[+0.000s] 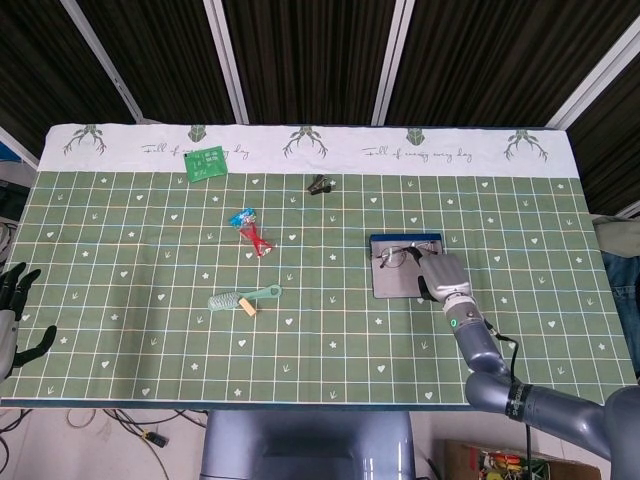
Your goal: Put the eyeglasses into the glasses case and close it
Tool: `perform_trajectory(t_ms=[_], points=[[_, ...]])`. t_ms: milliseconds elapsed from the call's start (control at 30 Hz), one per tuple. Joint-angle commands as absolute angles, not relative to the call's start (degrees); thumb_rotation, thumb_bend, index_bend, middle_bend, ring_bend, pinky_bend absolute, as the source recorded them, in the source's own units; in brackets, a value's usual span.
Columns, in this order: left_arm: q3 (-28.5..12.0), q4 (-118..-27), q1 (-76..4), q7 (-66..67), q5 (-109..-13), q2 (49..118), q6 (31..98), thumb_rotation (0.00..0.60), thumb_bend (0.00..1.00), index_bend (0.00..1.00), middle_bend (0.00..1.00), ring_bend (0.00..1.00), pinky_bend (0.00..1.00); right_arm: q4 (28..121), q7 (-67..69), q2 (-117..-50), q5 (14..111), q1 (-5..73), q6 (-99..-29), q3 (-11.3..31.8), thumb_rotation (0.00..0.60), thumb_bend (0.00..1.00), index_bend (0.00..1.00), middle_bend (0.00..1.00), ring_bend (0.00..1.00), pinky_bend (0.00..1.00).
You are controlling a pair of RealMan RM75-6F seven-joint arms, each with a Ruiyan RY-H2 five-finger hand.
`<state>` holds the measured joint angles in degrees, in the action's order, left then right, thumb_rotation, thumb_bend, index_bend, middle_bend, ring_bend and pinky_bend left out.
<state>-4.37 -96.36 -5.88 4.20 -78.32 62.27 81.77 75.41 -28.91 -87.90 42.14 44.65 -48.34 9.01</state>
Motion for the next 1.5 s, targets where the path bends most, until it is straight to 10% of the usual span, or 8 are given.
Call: perform_trajectory(t_ms=[33,1133,1267,1500], points=[[-4.4,-96.4,-5.9,4.2,-78.3,62.2,81.7,0.600,0.32,0.07,0.00,0.00,0.00,75.0,-29.2,-88.1,41.6,44.9,-48.3,9.1,0.600,0.73,0.13,0.69,0.69,0.59],[-4.3,-96.8,-6.0,4.4,-77.7,61.9,81.2,0.600,0.32,0.07,0.00,0.00,0.00,78.9,-27.9,-85.8,40.7,45.1,-50.8,10.5,0.600,0.71,0.10,0.67,0.69,0.59],[-4.2,-96.8,-6.0,4.6,-77.6,61.9,81.0,0.600,0.32,0.07,0.00,0.00,0.00,83.5,-25.9,-83.2,43.7,43.6,-53.0,10.5,0.600,0.55,0.10,0.59,0.62,0.57],[-4.0,-97.2,-6.1,5.1,-77.7,61.9,80.7,0.600,0.32,0.07,0.00,0.00,0.00,84.7,-20.3,-83.5,54.6,39.9,-58.3,8.3,0.600,0.22,0.15,0.32,0.33,0.25]])
